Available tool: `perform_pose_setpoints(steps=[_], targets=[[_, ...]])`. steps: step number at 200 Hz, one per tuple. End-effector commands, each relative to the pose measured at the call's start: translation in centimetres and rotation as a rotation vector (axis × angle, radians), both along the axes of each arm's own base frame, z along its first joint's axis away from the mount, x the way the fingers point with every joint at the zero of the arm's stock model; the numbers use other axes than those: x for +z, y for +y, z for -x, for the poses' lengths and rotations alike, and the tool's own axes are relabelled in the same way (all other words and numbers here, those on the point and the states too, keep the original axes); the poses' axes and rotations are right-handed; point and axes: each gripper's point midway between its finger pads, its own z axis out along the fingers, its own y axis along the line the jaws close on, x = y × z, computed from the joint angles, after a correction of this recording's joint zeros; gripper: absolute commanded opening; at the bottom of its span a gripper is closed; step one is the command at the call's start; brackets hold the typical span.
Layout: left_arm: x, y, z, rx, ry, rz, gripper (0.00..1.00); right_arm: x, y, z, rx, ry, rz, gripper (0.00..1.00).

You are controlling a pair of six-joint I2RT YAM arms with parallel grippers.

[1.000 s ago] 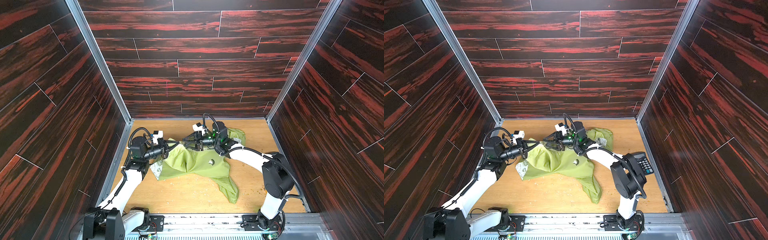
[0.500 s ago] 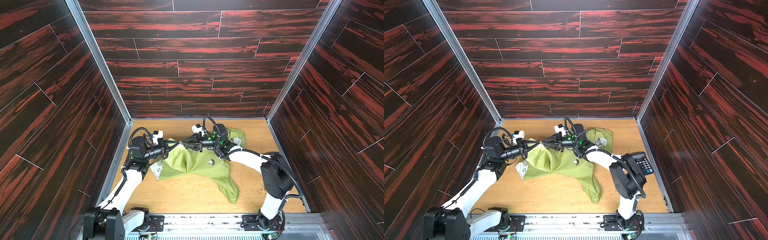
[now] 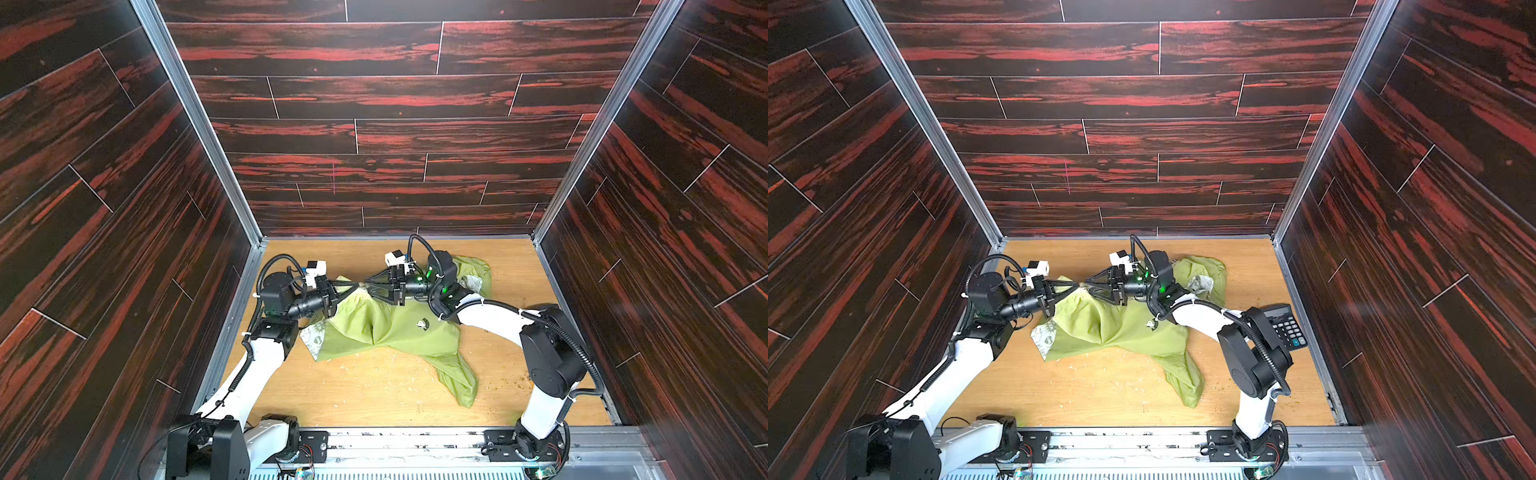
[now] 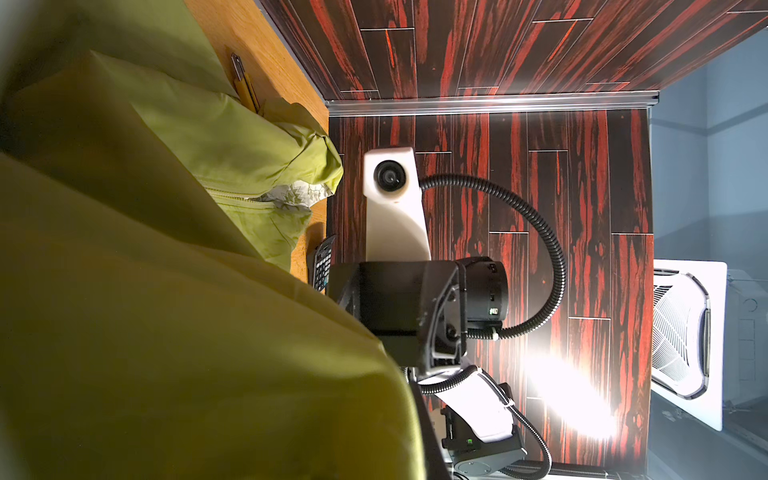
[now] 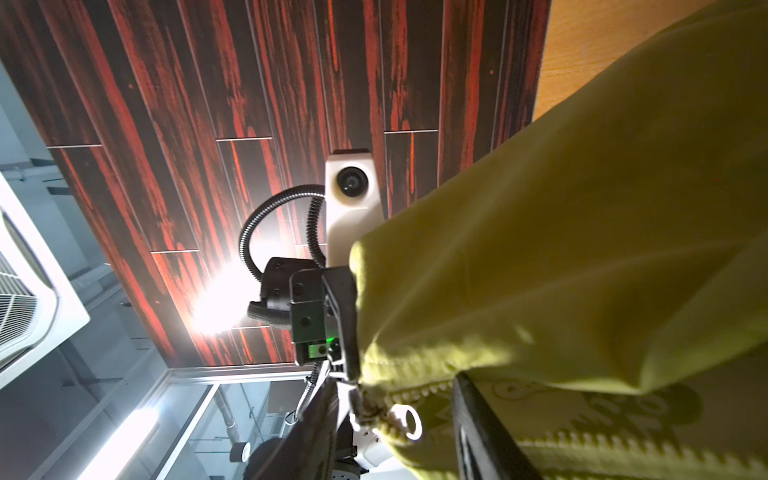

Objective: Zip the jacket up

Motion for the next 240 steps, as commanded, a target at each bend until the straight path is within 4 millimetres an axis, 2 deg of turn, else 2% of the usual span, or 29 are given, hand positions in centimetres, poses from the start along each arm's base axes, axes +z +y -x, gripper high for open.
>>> perform_pose_setpoints(steps=[1,53,71,96,208,240], targets=[[2.5,-0.3,0.4,-0.029,-0.072,0.010,0.00,1.7,0.5,0.0,0.005,-0.020,-0.055,0.48],[2.7,-0.3,0.4,-0.028,-0.079,0.014,0.00,1.9,2.1,0.5,0.036,-0.011,-0.065,0.48],[2.8,-0.3,0.4,-0.030,-0.081,0.016,0.00,1.7,2.1,0.4,0.033,0.006,-0.064,0.48],[2.8,-0.3,0.4,-0.029,-0.080,0.017,0.00,2.6,1.9,0.4,0.026,-0.008,-0.109,0.47],[2.8,-0.3,0.5,-0.027,-0.076,0.019,0.00,4.2,-0.1,1.1,-0.017,-0.029,-0.140,0.26],[2.8,-0.3,0.6,-0.025,-0.076,0.019,0.00,4.6,-0.3,1.2,-0.019,-0.033,-0.146,0.17]])
